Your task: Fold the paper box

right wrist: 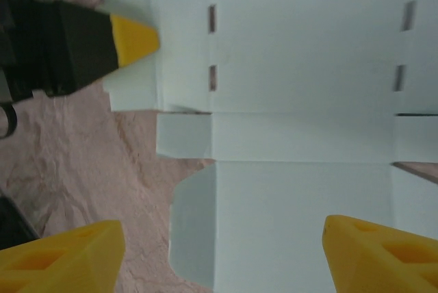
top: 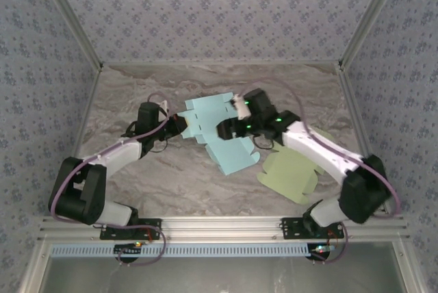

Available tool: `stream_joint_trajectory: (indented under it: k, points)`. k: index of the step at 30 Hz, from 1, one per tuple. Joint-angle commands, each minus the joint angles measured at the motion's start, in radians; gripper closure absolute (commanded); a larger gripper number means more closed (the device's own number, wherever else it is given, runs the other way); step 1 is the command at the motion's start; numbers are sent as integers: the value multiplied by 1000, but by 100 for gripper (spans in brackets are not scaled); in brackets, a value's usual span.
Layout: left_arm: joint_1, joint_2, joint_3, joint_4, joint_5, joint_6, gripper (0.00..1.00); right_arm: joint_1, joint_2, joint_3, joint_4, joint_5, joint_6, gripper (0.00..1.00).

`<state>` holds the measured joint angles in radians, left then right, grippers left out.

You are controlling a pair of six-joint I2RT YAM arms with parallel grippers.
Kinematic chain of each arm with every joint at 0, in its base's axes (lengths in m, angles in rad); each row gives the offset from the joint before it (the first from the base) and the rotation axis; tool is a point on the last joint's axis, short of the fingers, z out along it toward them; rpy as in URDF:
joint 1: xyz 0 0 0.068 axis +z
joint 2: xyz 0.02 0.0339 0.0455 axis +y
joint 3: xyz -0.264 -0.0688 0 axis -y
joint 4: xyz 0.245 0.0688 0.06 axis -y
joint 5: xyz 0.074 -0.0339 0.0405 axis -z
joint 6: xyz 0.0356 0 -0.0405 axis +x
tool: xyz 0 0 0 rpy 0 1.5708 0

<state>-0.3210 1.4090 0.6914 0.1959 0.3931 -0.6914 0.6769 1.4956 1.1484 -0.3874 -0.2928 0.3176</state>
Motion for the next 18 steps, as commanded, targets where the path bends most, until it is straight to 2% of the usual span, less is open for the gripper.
stream_joint_trajectory:
  k: [1, 8, 10, 11, 15, 18]
  points:
    - [-1, 7, 33, -21, 20, -2, 100, 62, 96, 94, 11, 12, -84, 19]
    - [-1, 14, 38, -21, 44, -38, 100, 125, 243, 149, 70, 63, -87, 14]
    - [-1, 18, 40, -21, 44, -42, 100, 140, 271, 173, 60, 75, -92, 5]
    - [-1, 19, 41, -21, 43, -44, 100, 148, 281, 187, 57, 78, -95, 4]
    - [-1, 22, 38, -15, 43, -48, 100, 165, 340, 251, 17, 190, -78, 5]
    - [0, 20, 41, -18, 41, -44, 100, 163, 365, 245, 30, 228, -57, 9]
